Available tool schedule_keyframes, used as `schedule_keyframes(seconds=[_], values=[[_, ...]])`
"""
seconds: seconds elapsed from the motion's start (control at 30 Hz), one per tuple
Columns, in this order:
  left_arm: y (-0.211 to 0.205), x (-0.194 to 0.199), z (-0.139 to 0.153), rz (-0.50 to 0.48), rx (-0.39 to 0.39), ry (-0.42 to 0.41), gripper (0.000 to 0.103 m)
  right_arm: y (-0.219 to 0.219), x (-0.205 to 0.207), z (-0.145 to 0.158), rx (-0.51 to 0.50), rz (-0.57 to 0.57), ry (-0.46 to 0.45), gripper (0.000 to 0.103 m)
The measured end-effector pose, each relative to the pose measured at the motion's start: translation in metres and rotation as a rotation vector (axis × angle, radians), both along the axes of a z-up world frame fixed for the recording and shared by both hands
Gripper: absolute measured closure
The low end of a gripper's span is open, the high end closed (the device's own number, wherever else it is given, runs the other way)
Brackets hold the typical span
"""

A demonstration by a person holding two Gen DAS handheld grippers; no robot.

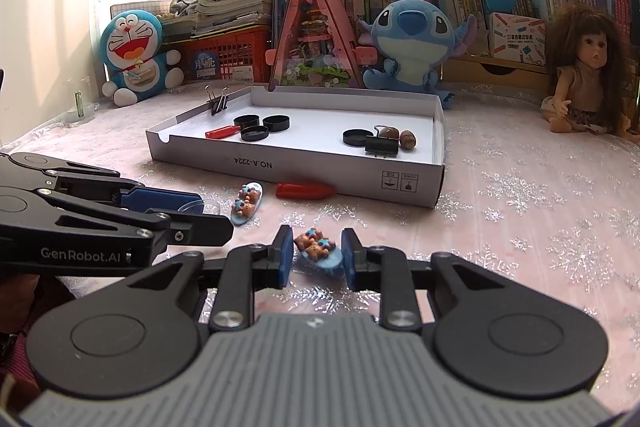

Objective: Organize rigid objects
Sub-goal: 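Grasp the clear plastic lid with the left gripper while the right lifts the figurine, then carry the clear lid and blue figurine over the tray and lower them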

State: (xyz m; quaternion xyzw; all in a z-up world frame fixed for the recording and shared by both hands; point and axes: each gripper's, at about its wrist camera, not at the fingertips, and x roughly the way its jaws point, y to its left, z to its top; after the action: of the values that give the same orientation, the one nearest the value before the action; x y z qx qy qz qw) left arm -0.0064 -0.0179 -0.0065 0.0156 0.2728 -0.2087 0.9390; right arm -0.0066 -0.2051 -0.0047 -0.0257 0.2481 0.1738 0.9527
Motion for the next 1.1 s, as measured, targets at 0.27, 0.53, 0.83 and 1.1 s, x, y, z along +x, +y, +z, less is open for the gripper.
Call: schedule_keyframes(seconds=[0.27,0.53,0.83,1.1], values=[[0.008,0.003,0.012,0.04,-0.022,-0.025,0.07,-0.004,0.002,0.008,0.006,-0.027,-0.026,0.072],[0.023,0.02,0.026,0.114,-0.039,-0.041,0.07,-0.009,0.007,0.016,0.007,-0.061,-0.058,0.072],[0.037,0.044,0.044,0.17,-0.046,-0.07,0.07,-0.012,0.022,0.029,0.007,-0.104,-0.075,0.072],[0.047,0.068,0.052,0.215,-0.054,-0.076,0.07,-0.014,0.041,0.038,0.017,-0.152,-0.084,0.072]])
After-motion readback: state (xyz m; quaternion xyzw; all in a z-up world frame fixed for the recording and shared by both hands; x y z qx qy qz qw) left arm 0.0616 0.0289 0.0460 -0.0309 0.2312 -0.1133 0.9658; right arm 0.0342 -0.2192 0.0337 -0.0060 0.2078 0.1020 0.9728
